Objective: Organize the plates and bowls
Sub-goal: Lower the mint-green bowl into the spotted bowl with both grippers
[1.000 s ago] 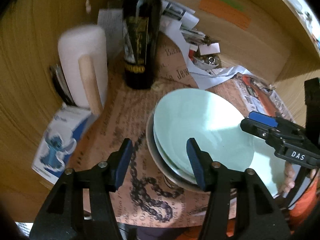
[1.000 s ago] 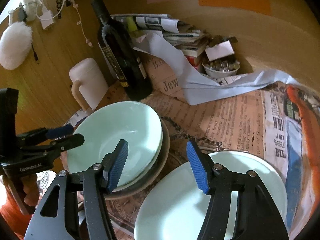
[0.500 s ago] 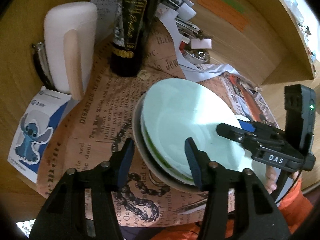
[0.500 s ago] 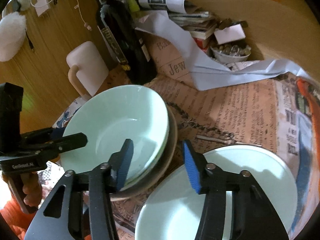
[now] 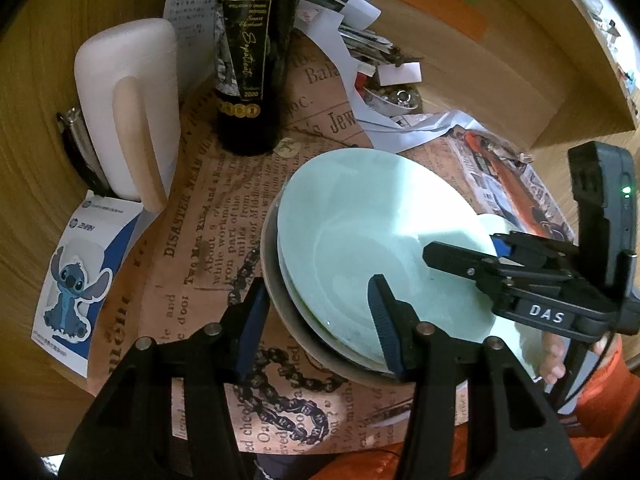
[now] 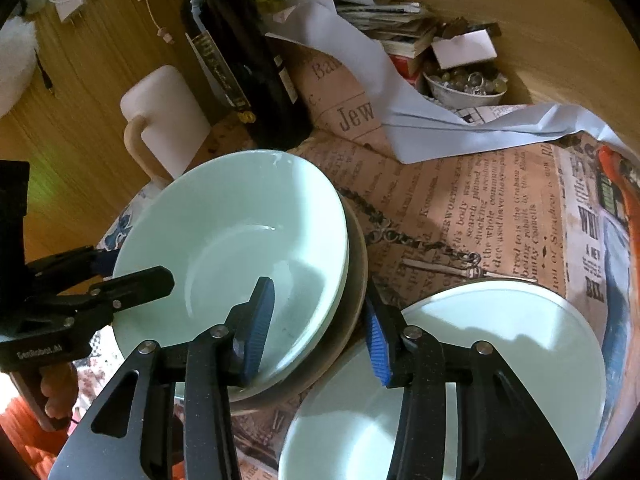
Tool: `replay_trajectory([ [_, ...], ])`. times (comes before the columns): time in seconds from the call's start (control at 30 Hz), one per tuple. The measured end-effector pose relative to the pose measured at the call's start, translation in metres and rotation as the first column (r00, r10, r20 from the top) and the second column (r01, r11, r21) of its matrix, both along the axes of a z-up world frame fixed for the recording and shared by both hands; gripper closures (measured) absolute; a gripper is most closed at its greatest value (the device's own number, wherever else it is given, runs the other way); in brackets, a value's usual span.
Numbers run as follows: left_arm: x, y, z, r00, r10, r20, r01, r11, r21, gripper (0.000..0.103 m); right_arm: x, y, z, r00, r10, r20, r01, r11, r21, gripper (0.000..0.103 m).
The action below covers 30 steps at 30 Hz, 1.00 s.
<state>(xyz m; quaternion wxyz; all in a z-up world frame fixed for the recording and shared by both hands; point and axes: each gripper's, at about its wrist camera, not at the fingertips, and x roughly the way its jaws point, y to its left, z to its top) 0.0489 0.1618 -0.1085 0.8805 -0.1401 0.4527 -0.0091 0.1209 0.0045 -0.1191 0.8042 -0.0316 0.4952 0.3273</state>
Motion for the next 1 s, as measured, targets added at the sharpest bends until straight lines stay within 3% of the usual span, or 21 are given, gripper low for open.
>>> replay_trajectory([
  [0.43, 0.0, -0.009, 0.0, 0.999, 0.045, 0.003, -0.045, 0.996, 0.071, 0.052, -0.001, -0.005, 0.005, 0.998, -0.056, -0.015, 0.056, 0.998, 0.031, 0.068],
  [1.0, 0.002, -0.012, 0.02, 0.995, 0.077, 0.056, -0.081, 0.995, 0.064, 0.052, -0.005, -0.01, 0.017, 0.997, -0.079, 0.02, 0.078, 0.995, 0.06, 0.069],
])
